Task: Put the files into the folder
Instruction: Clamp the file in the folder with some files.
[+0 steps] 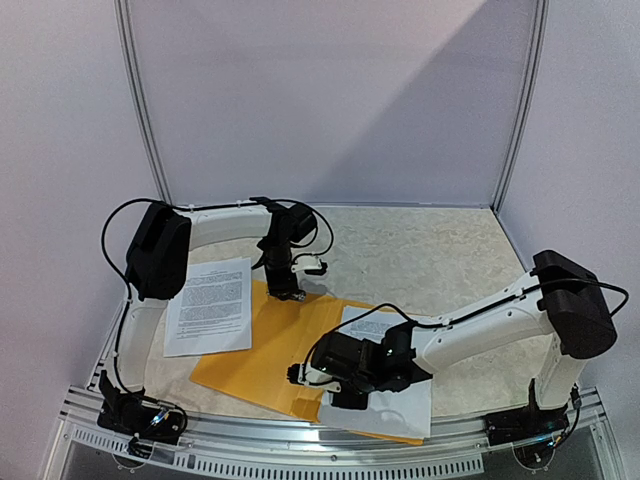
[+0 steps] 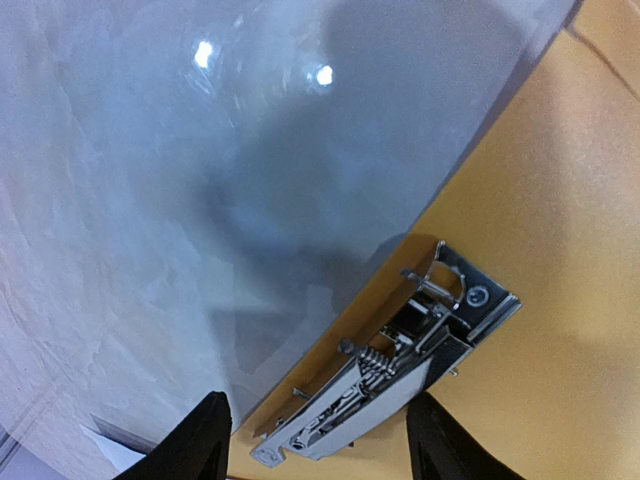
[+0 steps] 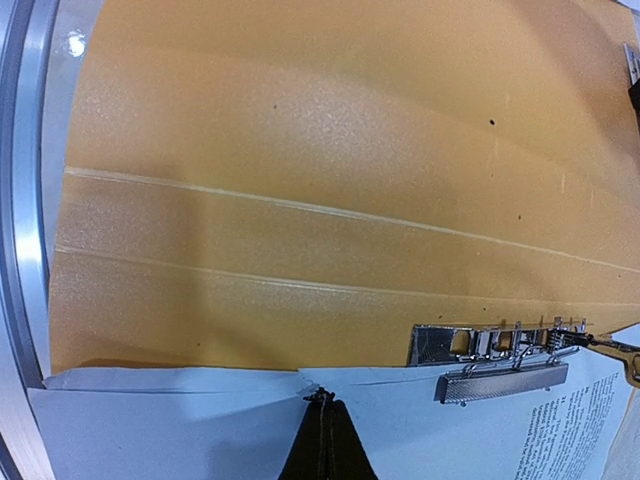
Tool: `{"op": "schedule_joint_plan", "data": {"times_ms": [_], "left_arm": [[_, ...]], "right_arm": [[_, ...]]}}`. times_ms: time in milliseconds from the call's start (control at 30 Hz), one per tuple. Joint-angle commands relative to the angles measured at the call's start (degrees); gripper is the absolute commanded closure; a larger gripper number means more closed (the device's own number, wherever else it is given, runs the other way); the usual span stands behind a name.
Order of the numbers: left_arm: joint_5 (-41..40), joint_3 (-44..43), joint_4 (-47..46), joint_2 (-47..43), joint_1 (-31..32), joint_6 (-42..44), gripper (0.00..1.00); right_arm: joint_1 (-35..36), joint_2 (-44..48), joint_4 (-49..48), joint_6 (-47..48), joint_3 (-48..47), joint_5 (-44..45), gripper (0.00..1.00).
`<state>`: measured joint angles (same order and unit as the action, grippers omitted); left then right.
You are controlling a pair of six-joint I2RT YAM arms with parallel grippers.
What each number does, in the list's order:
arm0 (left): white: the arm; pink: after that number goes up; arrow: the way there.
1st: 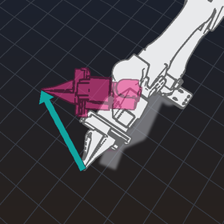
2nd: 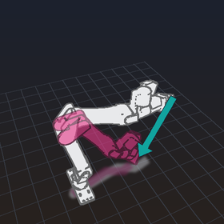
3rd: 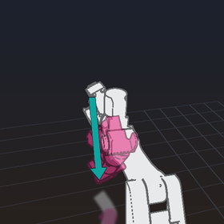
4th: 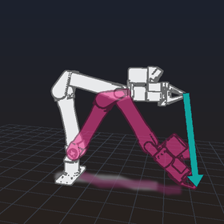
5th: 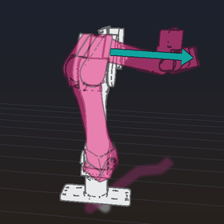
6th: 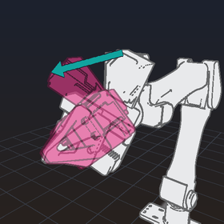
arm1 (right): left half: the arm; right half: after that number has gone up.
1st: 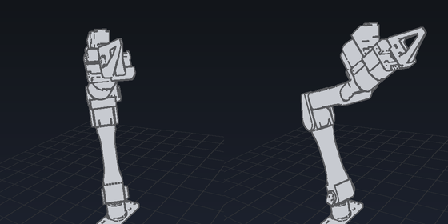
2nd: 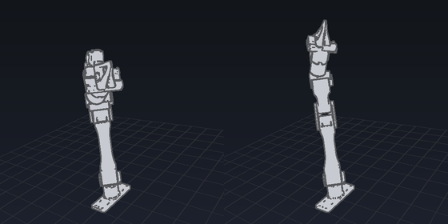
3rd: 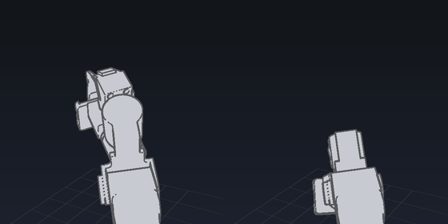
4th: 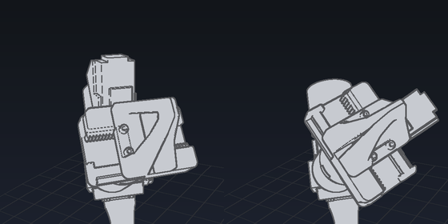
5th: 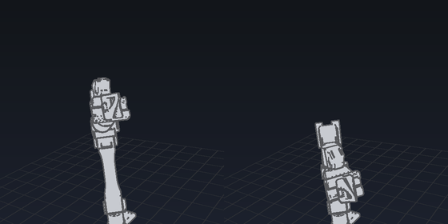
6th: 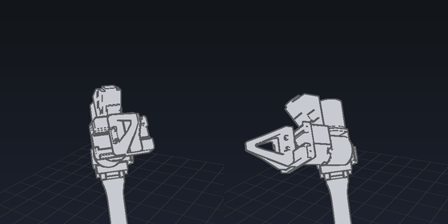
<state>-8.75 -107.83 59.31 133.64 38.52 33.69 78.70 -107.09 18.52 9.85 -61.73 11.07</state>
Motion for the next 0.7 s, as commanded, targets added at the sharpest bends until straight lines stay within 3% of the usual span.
{"op": "schedule_joint_plan", "data": {"times_ms": [0, 367, 667], "left_arm": [[-0.19, 2.36, 0.38, 6.34, -1.43, 0.10, 0.37], [0.38, 2.72, 0.37, 6.54, -1.43, 0.06, 0.37], [0.60, 2.94, 0.48, 6.97, -1.43, 0.07, 0.37]], "right_arm": [[-0.70, -3.20, 6.28, -0.84, -2.48, -1.36, 0.99], [-6.19, 2.14, 0.34, -3.29, -7.58, -0.61, 0.98], [-8.82, 8.02, 0.78, -4.61, -6.04, -0.44, 0.83]]}}
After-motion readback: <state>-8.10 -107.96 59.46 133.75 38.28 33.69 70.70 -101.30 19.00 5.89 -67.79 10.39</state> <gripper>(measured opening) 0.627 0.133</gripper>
